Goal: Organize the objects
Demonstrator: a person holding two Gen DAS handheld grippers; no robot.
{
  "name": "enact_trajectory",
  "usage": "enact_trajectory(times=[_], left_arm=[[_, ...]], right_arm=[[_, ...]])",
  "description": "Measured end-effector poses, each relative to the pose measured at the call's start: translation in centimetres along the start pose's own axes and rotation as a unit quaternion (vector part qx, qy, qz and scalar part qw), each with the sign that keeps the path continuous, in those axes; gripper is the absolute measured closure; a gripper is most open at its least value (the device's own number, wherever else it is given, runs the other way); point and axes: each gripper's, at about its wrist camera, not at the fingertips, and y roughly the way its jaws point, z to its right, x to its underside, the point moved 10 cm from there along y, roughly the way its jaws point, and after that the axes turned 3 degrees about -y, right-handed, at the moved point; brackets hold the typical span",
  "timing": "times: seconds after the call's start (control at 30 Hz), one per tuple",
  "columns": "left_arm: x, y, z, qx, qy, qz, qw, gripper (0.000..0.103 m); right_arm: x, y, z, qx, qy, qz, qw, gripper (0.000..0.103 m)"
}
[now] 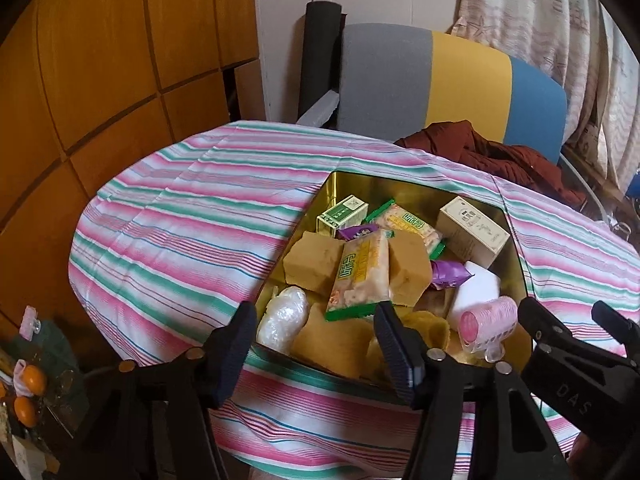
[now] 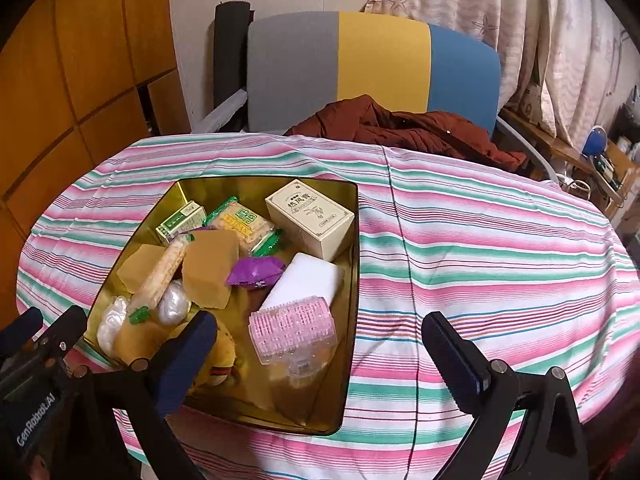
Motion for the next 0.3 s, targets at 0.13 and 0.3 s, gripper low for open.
enact_trajectory(times=[0.13, 0.3], left_arm=[[0.07, -0.21, 0.52, 0.000, 0.011, 0.007, 0.9999, 0.044], [0.46, 0.07, 0.93, 0.001, 0.017, 0.001, 0.9999, 0.044]], right_arm=[[0.00, 0.01, 0.29, 0.001, 0.002, 0.001, 1.000, 0.000], [0.11, 0.05, 0.40, 0.001, 0.001, 0.000, 1.000, 0.000]])
